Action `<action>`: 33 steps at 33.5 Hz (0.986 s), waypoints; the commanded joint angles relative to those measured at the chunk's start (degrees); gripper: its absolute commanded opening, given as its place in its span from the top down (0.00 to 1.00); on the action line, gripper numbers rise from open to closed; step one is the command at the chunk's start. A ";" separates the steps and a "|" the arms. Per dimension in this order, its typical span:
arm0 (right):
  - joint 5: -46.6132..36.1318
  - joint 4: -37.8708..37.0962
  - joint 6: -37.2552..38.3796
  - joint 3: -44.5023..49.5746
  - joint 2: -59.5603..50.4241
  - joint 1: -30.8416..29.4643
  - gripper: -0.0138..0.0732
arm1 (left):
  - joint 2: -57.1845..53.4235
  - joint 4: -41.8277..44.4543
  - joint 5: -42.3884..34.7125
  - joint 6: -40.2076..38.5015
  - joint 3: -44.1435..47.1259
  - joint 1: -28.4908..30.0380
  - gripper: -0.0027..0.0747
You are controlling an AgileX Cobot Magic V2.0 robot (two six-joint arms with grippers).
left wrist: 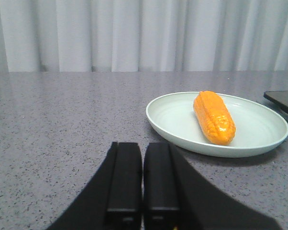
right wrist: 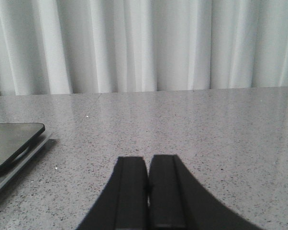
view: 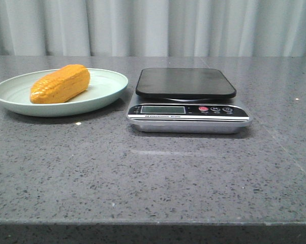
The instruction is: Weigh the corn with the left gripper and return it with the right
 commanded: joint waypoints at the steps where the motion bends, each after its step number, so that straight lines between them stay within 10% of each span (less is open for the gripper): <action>1: -4.51 -0.03 -0.52 -0.37 -0.98 0.13 0.66 | -1.20 -0.08 -4.65 -0.48 0.35 0.01 0.79; 20: -4.42 -0.03 -0.52 -0.37 -0.98 0.13 0.66 | -1.20 -0.08 -5.04 -0.38 0.35 0.01 0.79; 33: -4.42 -0.03 -0.52 -0.37 -0.98 0.13 0.66 | -0.97 -4.87 -25.29 -0.38 -3.68 0.01 0.79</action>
